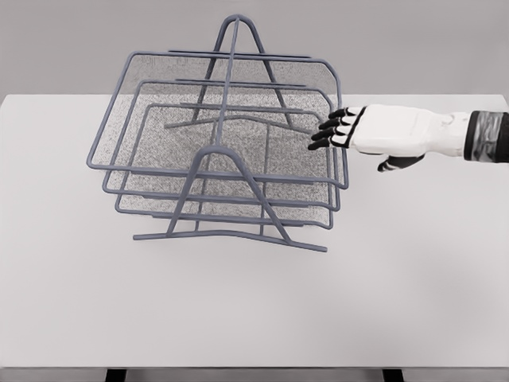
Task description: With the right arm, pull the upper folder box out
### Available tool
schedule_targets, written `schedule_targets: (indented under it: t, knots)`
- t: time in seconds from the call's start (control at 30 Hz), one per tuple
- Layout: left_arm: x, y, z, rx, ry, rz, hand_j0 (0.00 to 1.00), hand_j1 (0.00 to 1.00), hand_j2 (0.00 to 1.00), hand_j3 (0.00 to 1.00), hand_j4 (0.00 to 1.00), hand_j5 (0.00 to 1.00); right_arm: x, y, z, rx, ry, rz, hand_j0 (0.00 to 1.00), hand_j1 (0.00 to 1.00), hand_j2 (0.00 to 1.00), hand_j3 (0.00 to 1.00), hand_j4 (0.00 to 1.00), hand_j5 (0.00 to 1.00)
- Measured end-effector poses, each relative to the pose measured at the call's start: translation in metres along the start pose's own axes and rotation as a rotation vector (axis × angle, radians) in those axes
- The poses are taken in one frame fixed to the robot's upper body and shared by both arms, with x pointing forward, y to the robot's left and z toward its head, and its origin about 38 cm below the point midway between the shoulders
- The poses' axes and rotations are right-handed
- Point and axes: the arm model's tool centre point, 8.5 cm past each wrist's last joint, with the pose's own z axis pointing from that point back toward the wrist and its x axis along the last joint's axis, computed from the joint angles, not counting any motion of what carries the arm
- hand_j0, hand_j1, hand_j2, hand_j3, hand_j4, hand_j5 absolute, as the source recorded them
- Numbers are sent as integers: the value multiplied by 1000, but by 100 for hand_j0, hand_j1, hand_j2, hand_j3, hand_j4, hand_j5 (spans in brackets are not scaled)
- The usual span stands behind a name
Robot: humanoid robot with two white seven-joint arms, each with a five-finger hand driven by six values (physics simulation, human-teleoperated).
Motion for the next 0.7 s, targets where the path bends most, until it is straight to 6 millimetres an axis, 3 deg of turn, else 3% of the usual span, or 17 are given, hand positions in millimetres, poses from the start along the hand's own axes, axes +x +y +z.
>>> schedule_targets:
  t: [0.2,0.7]
  knots:
    - [0,0,0,0,0,0,100,100,100,100,100,100,-1,6,5,24,5,-9,100,100,100,100,100,100]
    - [0,0,0,0,0,0,100,100,100,100,100,100,-10,10,43,71,57,-25,100,100,100,100,100,100]
